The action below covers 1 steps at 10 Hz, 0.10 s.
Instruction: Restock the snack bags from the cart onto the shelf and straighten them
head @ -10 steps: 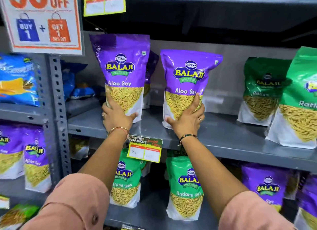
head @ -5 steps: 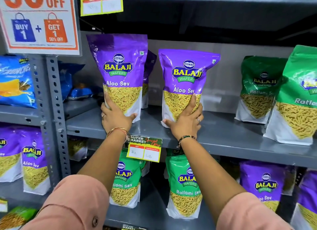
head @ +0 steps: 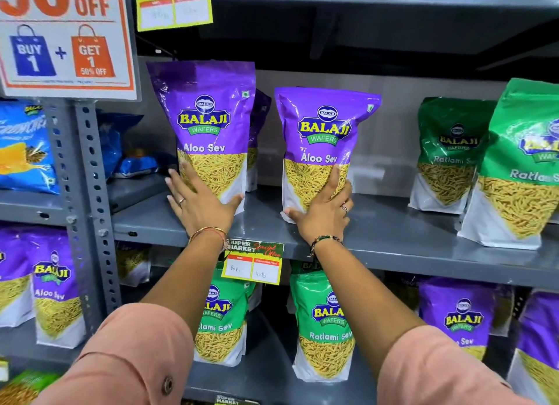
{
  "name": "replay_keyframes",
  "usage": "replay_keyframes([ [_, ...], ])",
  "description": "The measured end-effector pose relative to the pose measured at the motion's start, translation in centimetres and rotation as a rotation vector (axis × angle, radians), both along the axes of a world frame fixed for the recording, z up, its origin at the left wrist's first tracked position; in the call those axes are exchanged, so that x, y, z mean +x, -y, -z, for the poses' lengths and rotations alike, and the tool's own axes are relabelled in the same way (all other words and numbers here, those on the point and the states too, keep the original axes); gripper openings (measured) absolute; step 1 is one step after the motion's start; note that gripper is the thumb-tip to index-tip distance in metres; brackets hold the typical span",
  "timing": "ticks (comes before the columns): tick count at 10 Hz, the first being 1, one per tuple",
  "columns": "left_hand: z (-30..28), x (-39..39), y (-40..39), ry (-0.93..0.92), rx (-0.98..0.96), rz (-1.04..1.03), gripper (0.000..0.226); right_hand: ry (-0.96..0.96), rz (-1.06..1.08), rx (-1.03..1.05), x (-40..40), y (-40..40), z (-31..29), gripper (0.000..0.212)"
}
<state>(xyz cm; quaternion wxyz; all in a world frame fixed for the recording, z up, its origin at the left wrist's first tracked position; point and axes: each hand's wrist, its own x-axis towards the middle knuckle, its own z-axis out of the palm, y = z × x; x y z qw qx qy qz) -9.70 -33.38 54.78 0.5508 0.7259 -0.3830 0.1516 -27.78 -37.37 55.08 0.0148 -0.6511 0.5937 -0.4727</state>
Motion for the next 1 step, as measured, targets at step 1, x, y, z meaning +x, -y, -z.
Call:
replay_keyframes([
  [1,-0.6,-1.6,-0.65,0.204,-0.094,-0.063,0.097,0.079,-0.043,-0.055,-0.73,-0.83,-0.37,0.114],
])
